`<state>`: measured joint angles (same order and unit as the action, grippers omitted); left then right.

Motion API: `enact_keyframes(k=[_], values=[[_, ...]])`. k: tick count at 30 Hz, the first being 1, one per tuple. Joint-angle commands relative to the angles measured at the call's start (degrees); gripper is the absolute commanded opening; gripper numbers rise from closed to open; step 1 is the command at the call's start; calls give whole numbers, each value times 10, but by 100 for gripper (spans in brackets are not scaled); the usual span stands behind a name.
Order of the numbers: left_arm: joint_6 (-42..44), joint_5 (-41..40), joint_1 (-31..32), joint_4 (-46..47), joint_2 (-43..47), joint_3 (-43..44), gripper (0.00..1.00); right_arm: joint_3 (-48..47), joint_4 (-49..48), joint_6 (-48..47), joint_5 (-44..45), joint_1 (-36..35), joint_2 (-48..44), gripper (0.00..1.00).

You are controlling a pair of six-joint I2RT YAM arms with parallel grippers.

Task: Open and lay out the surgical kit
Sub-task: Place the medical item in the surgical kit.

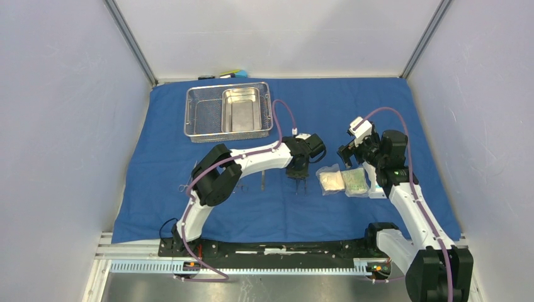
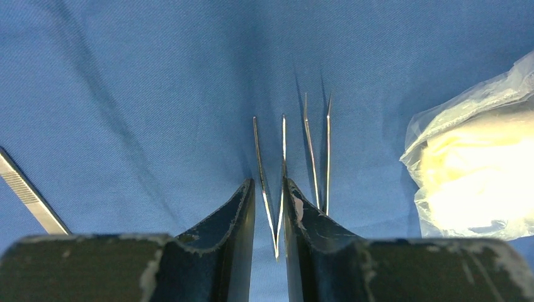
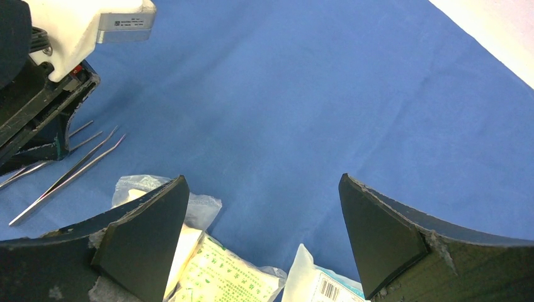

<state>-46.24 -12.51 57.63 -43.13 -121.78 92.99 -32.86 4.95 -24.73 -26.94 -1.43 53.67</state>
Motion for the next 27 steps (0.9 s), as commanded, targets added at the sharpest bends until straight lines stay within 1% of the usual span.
enact_keyframes(k=[1,18,27], values=[[-14,-31,-3,-6,22,-11,29,3,-18,1,-9,2,-7,97],[-26,-33,-9,-9,29,-19,28,5,-21,2,-14,2,-4,97],[-27,-18,-10,-6,32,-19,29,5,-21,2,-16,2,-3,97]])
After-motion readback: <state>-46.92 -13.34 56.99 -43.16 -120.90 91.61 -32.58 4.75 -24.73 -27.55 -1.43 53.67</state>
